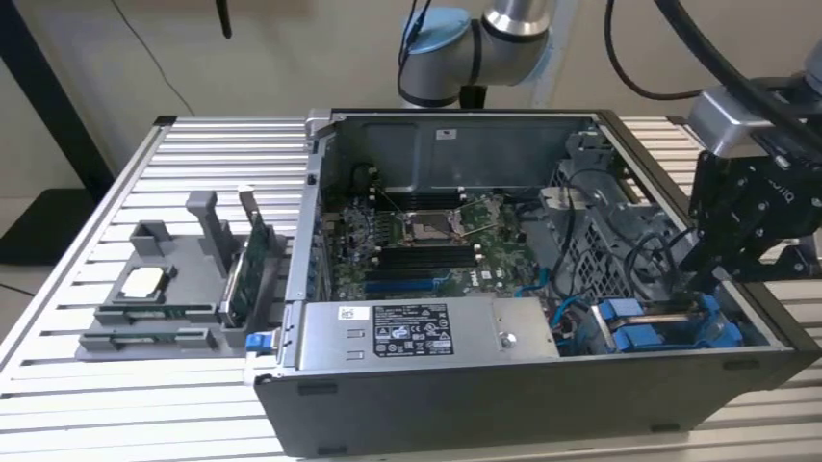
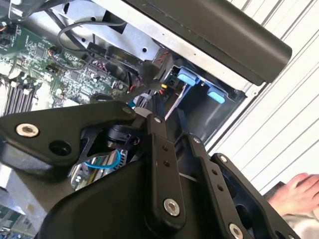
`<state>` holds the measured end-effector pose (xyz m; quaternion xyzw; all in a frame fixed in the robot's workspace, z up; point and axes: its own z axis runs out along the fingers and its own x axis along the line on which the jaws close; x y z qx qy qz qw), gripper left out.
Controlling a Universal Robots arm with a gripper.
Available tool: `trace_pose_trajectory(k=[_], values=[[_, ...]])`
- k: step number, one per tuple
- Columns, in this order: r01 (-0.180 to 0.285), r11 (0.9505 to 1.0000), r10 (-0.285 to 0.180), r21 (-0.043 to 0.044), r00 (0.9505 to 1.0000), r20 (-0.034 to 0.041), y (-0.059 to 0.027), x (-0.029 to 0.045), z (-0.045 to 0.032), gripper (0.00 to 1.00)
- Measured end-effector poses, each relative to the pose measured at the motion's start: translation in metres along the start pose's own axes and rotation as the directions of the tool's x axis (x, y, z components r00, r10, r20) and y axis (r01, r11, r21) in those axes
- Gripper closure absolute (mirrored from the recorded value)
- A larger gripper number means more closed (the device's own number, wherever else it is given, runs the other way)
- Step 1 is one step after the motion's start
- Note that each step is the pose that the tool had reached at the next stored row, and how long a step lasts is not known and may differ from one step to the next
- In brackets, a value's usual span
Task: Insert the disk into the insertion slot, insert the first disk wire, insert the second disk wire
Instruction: 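Insert the first disk wire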
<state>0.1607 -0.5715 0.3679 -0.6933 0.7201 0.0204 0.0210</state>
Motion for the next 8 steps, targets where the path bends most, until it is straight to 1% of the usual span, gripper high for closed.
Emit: trace_pose_trajectory(k=[5, 8], values=[[0.0, 1.0, 0.0, 0.0, 1.0, 0.0002, 0.0, -0.0003, -0.0059, 0.73], [0.0, 1.0, 0.0, 0.0001, 1.0, 0.0002, 0.0, -0.0004, -0.0075, 0.73]])
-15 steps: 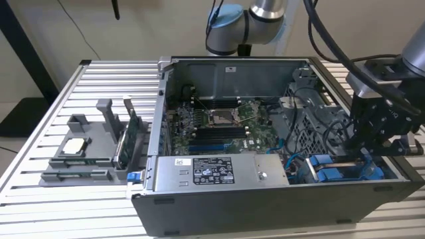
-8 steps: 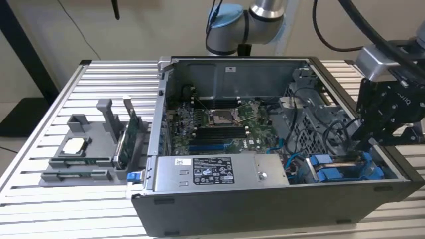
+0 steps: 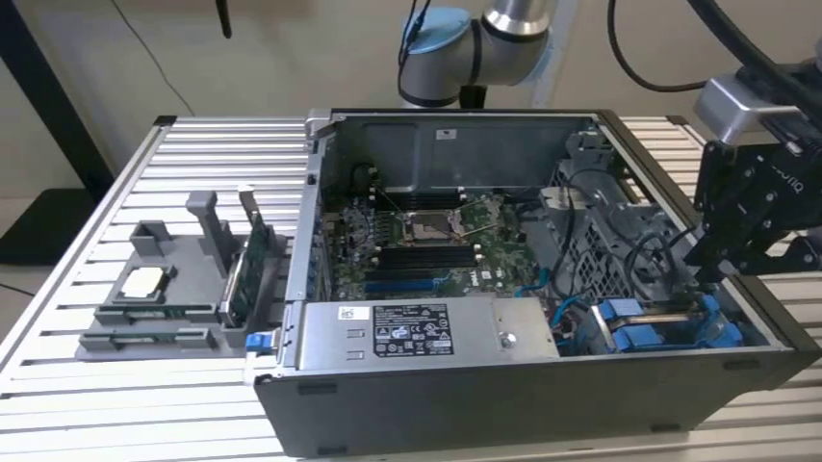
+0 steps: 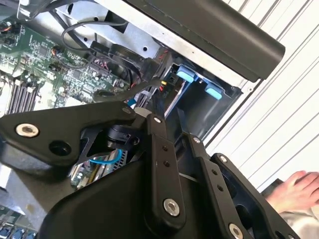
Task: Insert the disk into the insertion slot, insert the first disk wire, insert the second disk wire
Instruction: 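Insert the first disk wire, then insert the second disk wire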
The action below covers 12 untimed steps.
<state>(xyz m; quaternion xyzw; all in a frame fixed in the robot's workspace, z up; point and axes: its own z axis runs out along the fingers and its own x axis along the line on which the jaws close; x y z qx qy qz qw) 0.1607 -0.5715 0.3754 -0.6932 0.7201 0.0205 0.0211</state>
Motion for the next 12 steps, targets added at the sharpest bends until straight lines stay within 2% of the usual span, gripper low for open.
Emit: trace_pose_trajectory(k=[5, 12], values=[[-0.001, 1.0, 0.001, 0.0001, 1.0, -0.0002, -0.0004, -0.0001, -0.0001, 0.73], [-0.001, 1.0, 0.001, 0.0001, 1.0, -0.0003, -0.0063, -0.0004, -0.0014, 0.73]])
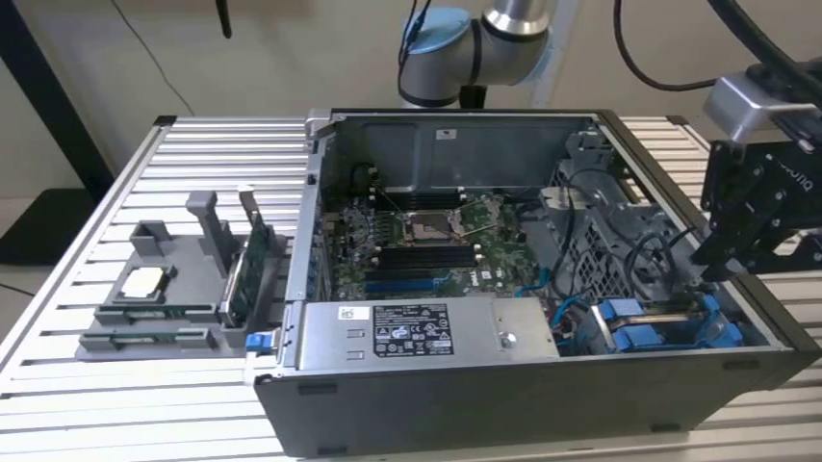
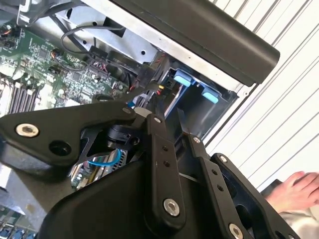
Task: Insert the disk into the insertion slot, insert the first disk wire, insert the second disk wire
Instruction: 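Insert the second disk wire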
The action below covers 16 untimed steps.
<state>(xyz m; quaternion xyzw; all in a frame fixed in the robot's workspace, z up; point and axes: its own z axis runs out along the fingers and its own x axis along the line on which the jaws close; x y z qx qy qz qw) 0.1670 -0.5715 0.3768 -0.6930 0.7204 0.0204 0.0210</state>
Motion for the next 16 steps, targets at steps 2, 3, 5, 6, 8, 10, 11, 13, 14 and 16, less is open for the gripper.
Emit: trace_pose_trajectory(k=[2, 3, 5, 6, 8, 10, 11, 13, 14, 16], values=[[0.0, 1.0, 0.0, 0.0, 1.0, 0.0002, -0.0006, -0.0004, -0.0042, 0.73], [0.0, 1.0, 0.0, 0.0, 1.0, 0.0003, -0.0008, -0.0006, -0.0069, 0.73], [0.0, 1.0, 0.0, 0.0, 1.0, 0.0003, -0.001, -0.0015, -0.0116, 0.73], [0.0, 1.0, 0.0, 0.0, 1.0, 0.0001, -0.0011, -0.0022, -0.0131, 0.73], [0.0, 1.0, 0.0, 0.0, 1.0, 0.0004, -0.0013, -0.0047, -0.0147, 0.73], [0.0, 1.0, 0.0, 0.0001, 1.0, 0.0002, -0.0014, -0.0078, -0.0155, 0.73], [0.0, 1.0, 0.0, 0.0003, 1.0, 0.0003, -0.0016, -0.0095, -0.0155, 0.73], [0.0, 1.0, 0.0, 0.0003, 1.0, 0.0003, -0.002, -0.0126, -0.0155, 0.73], [0.0, 1.0, 0.0, 0.0004, 1.0, 0.0003, -0.0024, -0.0142, -0.0155, 0.73], [0.0, 1.0, 0.0, 0.0004, 1.0, 0.0003, -0.0042, -0.0169, -0.0154, 0.73]])
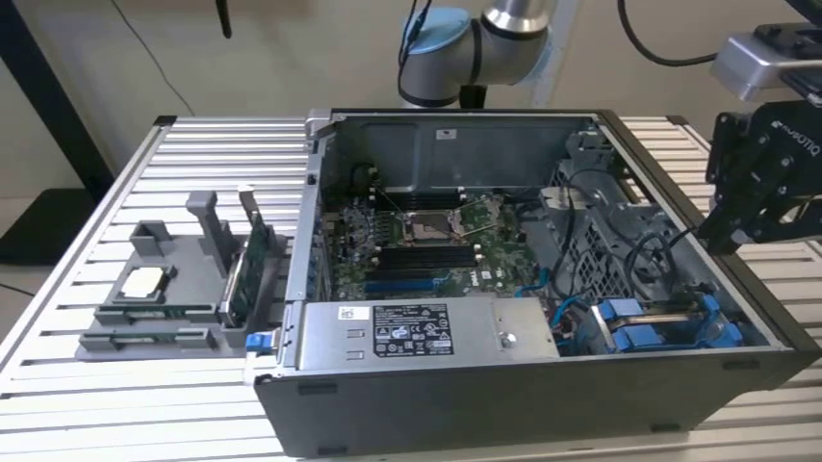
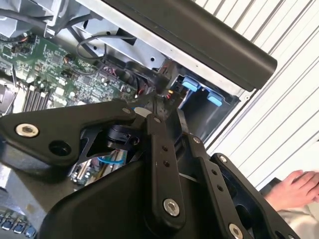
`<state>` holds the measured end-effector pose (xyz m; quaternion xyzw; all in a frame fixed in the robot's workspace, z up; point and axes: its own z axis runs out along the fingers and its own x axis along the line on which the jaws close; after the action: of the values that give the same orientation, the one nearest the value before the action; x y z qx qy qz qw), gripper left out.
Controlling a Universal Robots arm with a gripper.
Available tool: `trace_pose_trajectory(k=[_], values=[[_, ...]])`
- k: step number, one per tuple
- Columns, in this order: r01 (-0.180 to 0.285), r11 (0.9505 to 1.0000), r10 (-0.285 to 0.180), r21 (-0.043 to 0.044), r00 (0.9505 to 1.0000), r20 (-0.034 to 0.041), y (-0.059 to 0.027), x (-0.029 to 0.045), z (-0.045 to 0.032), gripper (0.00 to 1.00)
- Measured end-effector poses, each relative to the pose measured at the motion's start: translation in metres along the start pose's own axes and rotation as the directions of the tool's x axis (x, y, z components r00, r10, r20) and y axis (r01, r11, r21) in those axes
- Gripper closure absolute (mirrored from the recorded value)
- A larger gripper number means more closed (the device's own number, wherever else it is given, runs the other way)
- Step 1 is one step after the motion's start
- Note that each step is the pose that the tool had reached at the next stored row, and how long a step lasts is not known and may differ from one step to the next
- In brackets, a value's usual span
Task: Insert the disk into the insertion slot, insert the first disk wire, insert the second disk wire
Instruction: 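Insert the second disk wire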
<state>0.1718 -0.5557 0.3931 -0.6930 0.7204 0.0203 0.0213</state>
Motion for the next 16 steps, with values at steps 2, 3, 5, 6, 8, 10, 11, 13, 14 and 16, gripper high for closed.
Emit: trace_pose_trajectory(k=[2, 3, 5, 6, 8, 10, 11, 13, 14, 16], values=[[0.0, 1.0, 0.0, 0.0, 1.0, -0.0001, -0.0022, -0.0017, 0.0001, 0.73], [0.0, 1.0, 0.0, 0.0, 1.0, 0.0, -0.0033, -0.0024, 0.0002, 0.73], [0.0, 1.0, 0.0, 0.0, 1.0, 0.0, -0.0051, -0.0038, 0.0002, 0.73], [0.0, 1.0, 0.0, 0.0, 1.0, -0.0001, -0.0062, -0.0046, 0.0002, 0.73], [0.0, 1.0, 0.0, 0.0, 1.0, -0.0001, -0.0082, -0.006, 0.0003, 0.73], [0.0, 1.0, 0.0, 0.0, 1.0, 0.0001, -0.01, -0.0071, 0.0005, 0.73], [0.0, 1.0, 0.0, 0.0, 1.0, 0.0, -0.0108, -0.0075, 0.0005, 0.73], [0.0, 1.0, 0.0, 0.0, 1.0, -0.0001, -0.012, -0.0082, 0.0005, 0.73], [0.0, 1.0, 0.0, 0.0, 1.0, 0.0, -0.0125, -0.0084, 0.0005, 0.73], [0.0, 1.0, 0.0, 0.0, 1.0, -0.0001, -0.0135, -0.0089, 0.0005, 0.73]])
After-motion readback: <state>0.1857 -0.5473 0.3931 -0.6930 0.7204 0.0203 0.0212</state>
